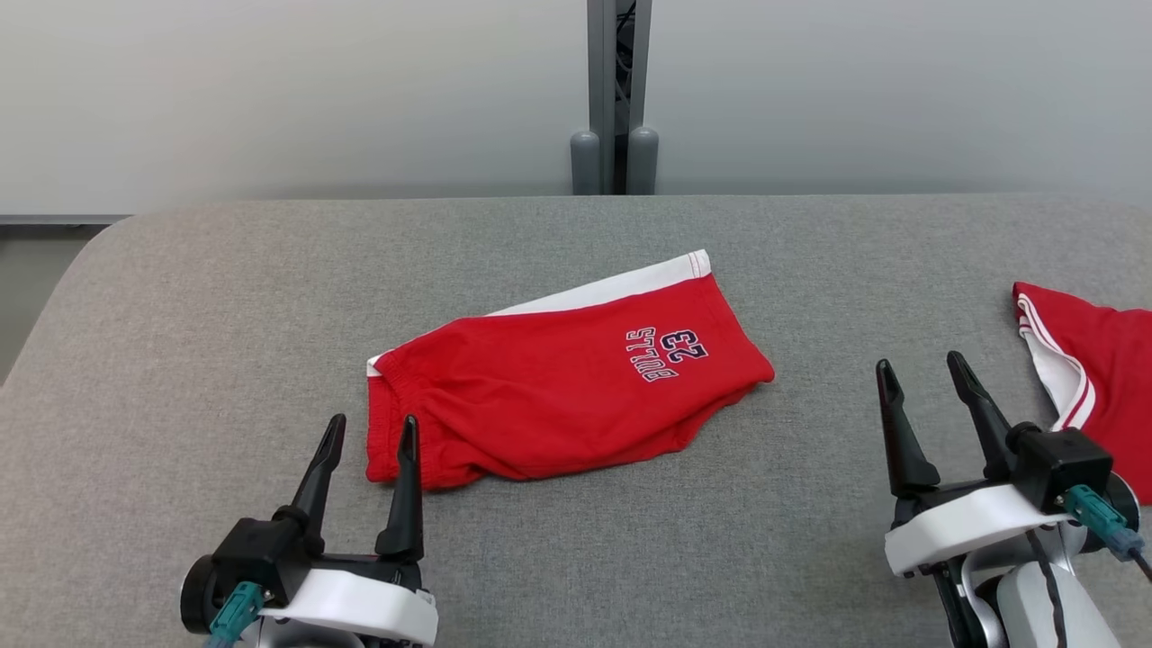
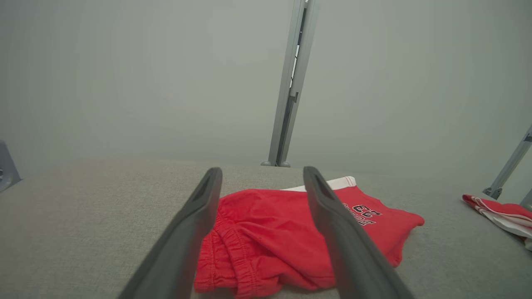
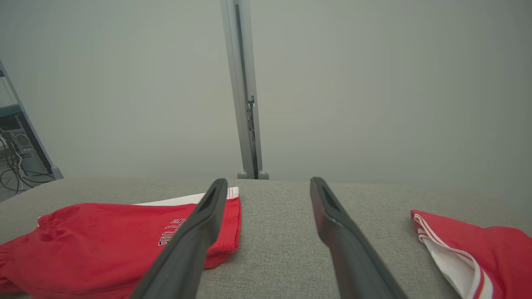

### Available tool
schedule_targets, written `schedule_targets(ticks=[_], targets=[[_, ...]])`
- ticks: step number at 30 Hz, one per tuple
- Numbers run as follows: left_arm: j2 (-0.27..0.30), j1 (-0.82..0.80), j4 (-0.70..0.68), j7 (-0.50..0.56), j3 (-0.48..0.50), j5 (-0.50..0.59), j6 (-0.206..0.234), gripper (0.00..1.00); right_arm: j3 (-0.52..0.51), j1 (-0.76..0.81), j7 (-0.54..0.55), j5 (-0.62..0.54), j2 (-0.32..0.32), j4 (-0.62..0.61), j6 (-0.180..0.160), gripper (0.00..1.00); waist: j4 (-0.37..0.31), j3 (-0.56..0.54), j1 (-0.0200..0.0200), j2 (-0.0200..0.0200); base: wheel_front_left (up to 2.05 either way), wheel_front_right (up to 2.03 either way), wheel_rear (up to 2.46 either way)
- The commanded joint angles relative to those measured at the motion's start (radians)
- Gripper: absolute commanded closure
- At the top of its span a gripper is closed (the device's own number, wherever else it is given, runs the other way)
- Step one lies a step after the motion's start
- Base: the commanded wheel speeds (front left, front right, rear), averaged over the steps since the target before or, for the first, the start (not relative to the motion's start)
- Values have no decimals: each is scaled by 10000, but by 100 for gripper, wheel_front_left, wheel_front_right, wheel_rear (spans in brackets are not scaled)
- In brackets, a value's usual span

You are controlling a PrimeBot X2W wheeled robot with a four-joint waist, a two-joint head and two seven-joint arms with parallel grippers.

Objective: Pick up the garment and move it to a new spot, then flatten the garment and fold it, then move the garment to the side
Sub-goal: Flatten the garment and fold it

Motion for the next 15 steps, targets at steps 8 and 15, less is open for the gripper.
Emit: schedule_targets(ticks=[8,15], targets=[[32,-281,-135,-15,-222,-21,130,0,217,-153,222,226,11,293,-2,0,315,334,0,-1,0,0,0],[35,-522,-150,-15,-537,-125,236,0,480,-763,2195,2729,15,936,0,0,712,868,0,-1,0,0,0]])
